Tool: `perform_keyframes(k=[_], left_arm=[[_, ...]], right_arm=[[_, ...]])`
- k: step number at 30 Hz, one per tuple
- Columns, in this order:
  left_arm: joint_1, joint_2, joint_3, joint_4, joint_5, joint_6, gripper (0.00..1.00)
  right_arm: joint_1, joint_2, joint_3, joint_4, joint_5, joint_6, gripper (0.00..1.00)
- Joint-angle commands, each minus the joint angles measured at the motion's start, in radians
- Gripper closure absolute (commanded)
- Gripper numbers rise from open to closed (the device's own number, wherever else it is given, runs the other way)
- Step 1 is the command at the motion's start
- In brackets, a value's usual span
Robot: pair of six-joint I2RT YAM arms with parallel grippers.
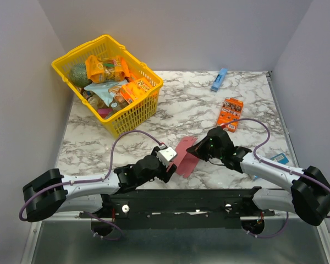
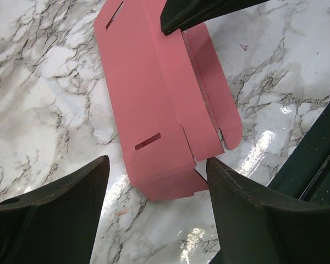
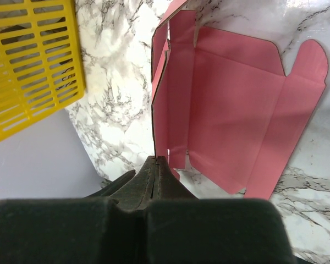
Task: Fold the paper box
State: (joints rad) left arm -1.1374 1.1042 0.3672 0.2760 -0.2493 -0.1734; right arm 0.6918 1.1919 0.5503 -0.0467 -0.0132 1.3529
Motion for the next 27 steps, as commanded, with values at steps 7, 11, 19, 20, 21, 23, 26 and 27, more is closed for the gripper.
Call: perform_keyframes(k=[7,11,19,20,21,23,26,27], left_arm=[[0.002,-0.151,-0.047,0.0,0.073,0.035,0.21],[0.014,-0.156,-0.044,0.003,0.059,0.035,0.25],[0.027,-0.029,0.007,0.04,0.051,0.044,0.26],[0.027,-0.02,0.013,0.054,0.053,0.046,0.27],[0.027,-0.012,0.016,0.06,0.05,0.046,0.27],[0.028,0.006,0.025,0.072,0.047,0.051,0.28],[0.028,0.019,0.033,0.081,0.044,0.055,0.29],[0.028,0.022,0.035,0.084,0.041,0.055,0.29]], right_arm=[[0.0,-0.026,0.02,-0.03,0.039,-0.018,1.0],[0.0,-0.026,0.023,-0.03,0.035,-0.02,1.0],[0.0,-0.025,0.022,-0.03,0.033,-0.02,1.0],[0.0,-0.025,0.022,-0.028,0.03,-0.018,1.0],[0.0,-0.025,0.022,-0.028,0.032,-0.018,0.99],[0.0,-0.025,0.02,-0.028,0.03,-0.017,0.99],[0.0,-0.028,0.023,-0.03,0.03,-0.018,1.0],[0.0,-0.028,0.022,-0.03,0.03,-0.018,0.99]])
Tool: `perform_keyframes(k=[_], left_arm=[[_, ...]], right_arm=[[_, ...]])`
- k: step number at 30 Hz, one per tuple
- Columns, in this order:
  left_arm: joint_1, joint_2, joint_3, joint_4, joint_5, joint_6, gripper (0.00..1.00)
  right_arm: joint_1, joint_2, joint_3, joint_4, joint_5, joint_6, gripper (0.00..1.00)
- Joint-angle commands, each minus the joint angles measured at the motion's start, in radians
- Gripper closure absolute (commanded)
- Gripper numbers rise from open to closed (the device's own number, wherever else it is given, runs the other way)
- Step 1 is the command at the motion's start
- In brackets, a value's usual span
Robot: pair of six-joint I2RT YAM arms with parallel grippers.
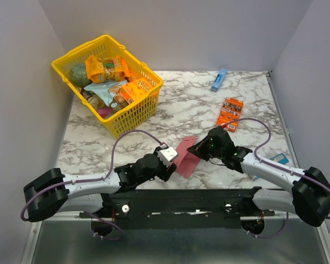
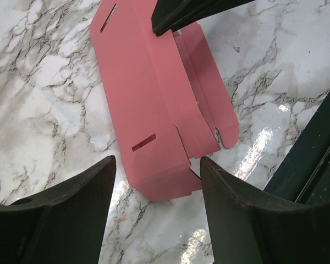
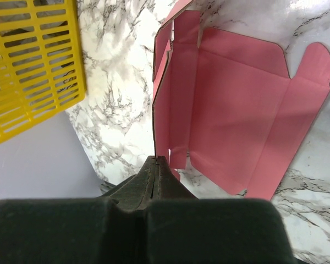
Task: Fold the paper box
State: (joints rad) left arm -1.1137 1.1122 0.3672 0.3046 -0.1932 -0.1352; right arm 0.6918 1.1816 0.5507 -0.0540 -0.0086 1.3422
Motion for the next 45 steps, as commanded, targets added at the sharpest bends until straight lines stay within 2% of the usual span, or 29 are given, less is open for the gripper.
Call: perform_keyframes(k=[1,9,16,39,40,45], left_arm=[[0.005,0.015,0.035,0.054,-0.02,0.019,0.3],[0.017,0.011,0.035,0.073,-0.035,0.017,0.32],[0.023,0.084,0.087,0.09,-0.031,0.039,0.33],[0.066,0.225,0.208,0.102,0.04,0.218,0.31],[0.068,0.233,0.21,0.103,0.043,0.223,0.32],[0.069,0.248,0.207,0.119,0.064,0.25,0.49]], right_arm=[[0.0,-0.017,0.022,-0.021,0.027,-0.008,1.0],[0.0,-0.02,0.018,-0.023,0.024,-0.008,1.0],[0.002,-0.019,0.018,-0.023,0.019,-0.009,1.0],[0.011,-0.008,0.015,-0.009,-0.019,-0.034,1.0],[0.011,-0.008,0.012,-0.01,-0.019,-0.032,1.0],[0.011,-0.014,0.008,-0.01,-0.014,-0.028,0.99]])
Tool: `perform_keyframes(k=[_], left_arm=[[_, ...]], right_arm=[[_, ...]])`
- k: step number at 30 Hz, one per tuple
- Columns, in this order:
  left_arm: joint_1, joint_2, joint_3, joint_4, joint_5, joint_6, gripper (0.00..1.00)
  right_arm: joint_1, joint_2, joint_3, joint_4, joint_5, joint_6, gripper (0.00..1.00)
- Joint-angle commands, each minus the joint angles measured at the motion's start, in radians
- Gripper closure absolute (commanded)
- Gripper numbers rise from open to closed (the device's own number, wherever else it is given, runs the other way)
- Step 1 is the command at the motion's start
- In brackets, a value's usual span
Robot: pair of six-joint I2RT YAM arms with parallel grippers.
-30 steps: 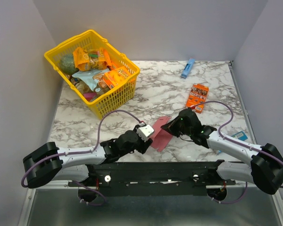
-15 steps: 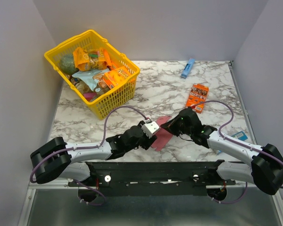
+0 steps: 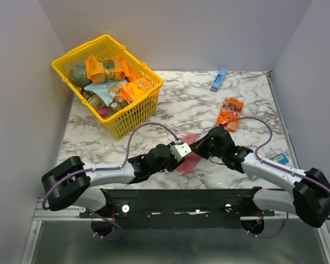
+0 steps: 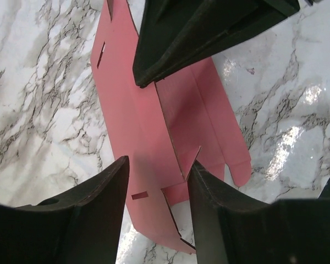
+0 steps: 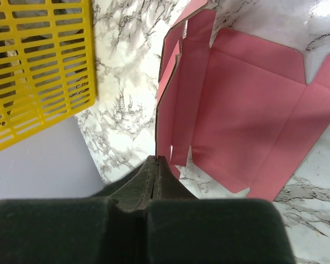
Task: Fold the paper box
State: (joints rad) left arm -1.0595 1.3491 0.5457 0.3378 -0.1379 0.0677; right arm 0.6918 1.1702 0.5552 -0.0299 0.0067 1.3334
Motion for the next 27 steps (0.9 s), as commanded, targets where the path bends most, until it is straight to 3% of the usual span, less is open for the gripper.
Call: perform_keyframes(k=[1,10,16,19,22,23,27], left_arm=[[0.015,0.012,0.023,0.093,0.011,0.046,0.51],[0.012,0.005,-0.001,0.151,0.03,0.095,0.59],[0.012,0.012,-0.01,0.156,0.021,0.096,0.74],[0.013,0.013,-0.016,0.162,0.001,0.078,0.86],[0.016,0.009,-0.016,0.15,-0.017,0.05,0.91],[0.021,0.004,-0.013,0.138,-0.017,0.038,0.92],[0.082,-0.031,-0.018,0.115,0.064,-0.035,1.0]], right_arm=[[0.011,-0.003,0.003,-0.036,-0.03,-0.02,1.0],[0.012,0.005,0.009,-0.042,-0.028,-0.014,1.0],[0.012,-0.004,0.008,-0.042,-0.014,-0.023,0.94],[0.012,-0.04,0.002,-0.041,-0.004,-0.054,0.81],[0.012,-0.11,-0.026,-0.047,0.044,-0.094,0.56],[0.011,-0.131,-0.035,-0.05,0.055,-0.105,0.44],[0.017,-0.271,-0.113,-0.022,0.113,-0.242,0.33]])
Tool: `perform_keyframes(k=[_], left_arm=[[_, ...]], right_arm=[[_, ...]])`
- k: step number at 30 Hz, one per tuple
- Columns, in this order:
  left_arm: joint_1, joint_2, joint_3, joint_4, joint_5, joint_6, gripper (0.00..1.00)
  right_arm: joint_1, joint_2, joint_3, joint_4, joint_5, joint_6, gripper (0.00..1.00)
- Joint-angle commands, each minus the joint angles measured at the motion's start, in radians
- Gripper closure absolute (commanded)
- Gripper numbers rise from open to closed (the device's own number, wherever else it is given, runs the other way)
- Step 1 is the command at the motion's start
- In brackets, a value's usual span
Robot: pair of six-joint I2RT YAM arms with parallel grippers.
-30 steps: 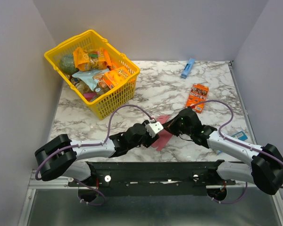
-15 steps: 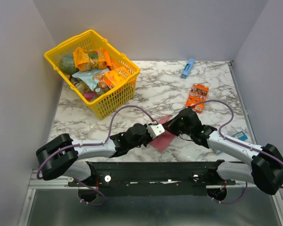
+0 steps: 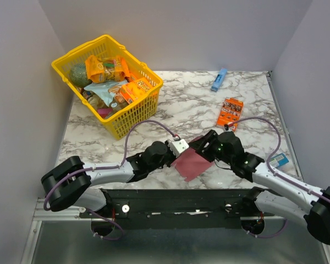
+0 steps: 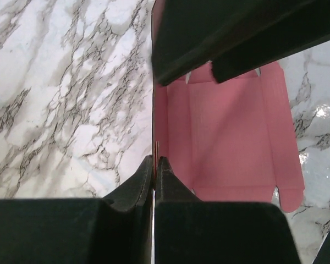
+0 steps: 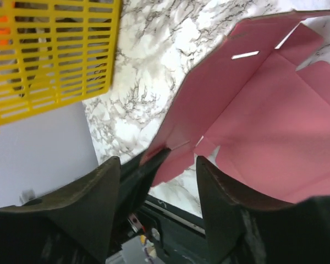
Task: Fold the paper box
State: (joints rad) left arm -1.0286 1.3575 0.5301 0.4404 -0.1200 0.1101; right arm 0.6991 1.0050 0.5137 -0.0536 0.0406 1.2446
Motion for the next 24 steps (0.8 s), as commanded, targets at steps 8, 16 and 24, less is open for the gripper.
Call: perform_keyframes(k=[8,16,24], left_arm=[[0.145,-0.047,0.034,-0.12,0.197,-0.193,1.0],[0.183,-0.043,0.085,-0.242,0.273,-0.314,1.0],[0.228,-0.034,0.094,-0.31,0.324,-0.365,1.0]], right_arm=[[0.301,-0.186,-0.046,-0.043,0.364,-0.554,0.36],[0.597,0.238,0.155,-0.023,0.666,-0.669,0.46],[0.689,0.383,0.174,0.06,0.722,-0.743,0.47]])
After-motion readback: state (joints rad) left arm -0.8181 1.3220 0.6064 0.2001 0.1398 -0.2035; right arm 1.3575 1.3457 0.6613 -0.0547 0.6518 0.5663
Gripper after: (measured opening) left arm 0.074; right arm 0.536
